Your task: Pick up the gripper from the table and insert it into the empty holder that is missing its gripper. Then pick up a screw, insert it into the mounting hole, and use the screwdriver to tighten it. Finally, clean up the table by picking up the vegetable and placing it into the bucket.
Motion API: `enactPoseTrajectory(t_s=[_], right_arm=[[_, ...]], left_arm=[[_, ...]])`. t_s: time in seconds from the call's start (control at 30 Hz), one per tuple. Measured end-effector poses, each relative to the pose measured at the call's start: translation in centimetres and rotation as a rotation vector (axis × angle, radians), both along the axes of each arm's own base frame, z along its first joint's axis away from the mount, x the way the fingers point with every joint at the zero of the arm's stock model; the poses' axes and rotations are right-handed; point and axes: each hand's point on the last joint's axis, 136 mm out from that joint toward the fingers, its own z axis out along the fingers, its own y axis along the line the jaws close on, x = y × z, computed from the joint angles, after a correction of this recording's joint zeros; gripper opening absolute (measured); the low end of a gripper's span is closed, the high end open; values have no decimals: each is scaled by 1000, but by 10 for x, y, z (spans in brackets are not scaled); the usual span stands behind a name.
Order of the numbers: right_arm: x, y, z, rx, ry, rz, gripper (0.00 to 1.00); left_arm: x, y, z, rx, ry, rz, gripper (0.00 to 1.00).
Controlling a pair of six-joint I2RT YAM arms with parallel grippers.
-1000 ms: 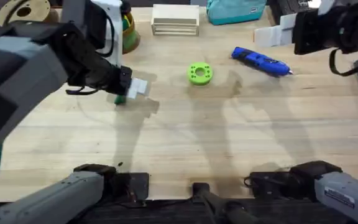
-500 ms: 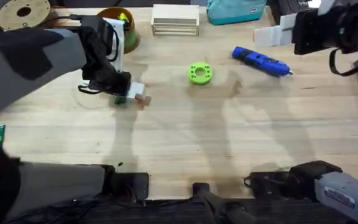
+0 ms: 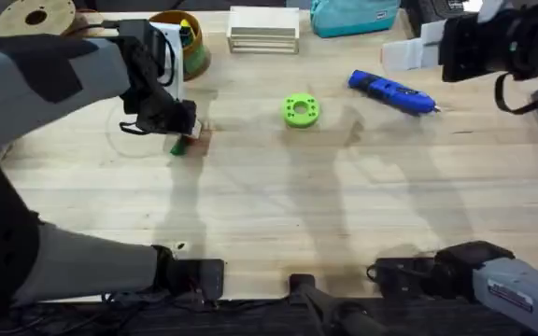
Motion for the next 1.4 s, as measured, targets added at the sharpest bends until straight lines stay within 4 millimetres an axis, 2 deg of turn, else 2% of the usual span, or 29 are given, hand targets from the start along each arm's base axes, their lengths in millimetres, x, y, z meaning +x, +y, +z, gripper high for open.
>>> enactPoseTrajectory(t_s=[0.27, 0.4, 0.47, 0.57, 0.7, 0.83, 1.0, 1.1, 1.13, 1.23, 1.27, 1.33, 1.4], right_arm=[[0, 0, 0, 0, 0, 0, 990], [0, 0, 0, 0, 0, 0, 989], [0, 0, 0, 0, 0, 0, 989], [0, 0, 0, 0, 0, 0, 989], [0, 0, 0, 0, 0, 0, 989], [0, 0, 0, 0, 0, 0, 989], [0, 0, 0, 0, 0, 0, 989], [0, 0, 0, 0, 0, 0, 990], [0, 0, 0, 0, 0, 0, 989], [0, 0, 0, 0, 0, 0, 988], [0, 0, 0, 0, 0, 0, 989], [0, 0, 0, 0, 0, 0, 990], [0, 0, 0, 0, 0, 0, 989]], left_arm=[[4, 1, 0, 6, -3, 2, 14], [20, 6, 7, 28, -29, 10, 14], [36, 8, 19, 32, -67, 11, 14], [65, 8, 48, 35, -160, 13, 14], [105, 9, 97, 39, -310, 16, 13], [138, 11, 137, 43, -465, 20, 13], [167, 13, 166, 56, -623, 29, 13], [180, 17, 172, 67, -679, 39, 12], [193, 23, 167, 78, -706, 52, 12], [205, 30, 150, 89, -701, 66, 12], [212, 34, 132, 92, -682, 72, 12], [213, 34, 121, 94, -662, 72, 20], [215, 34, 115, 95, -653, 72, 108]])
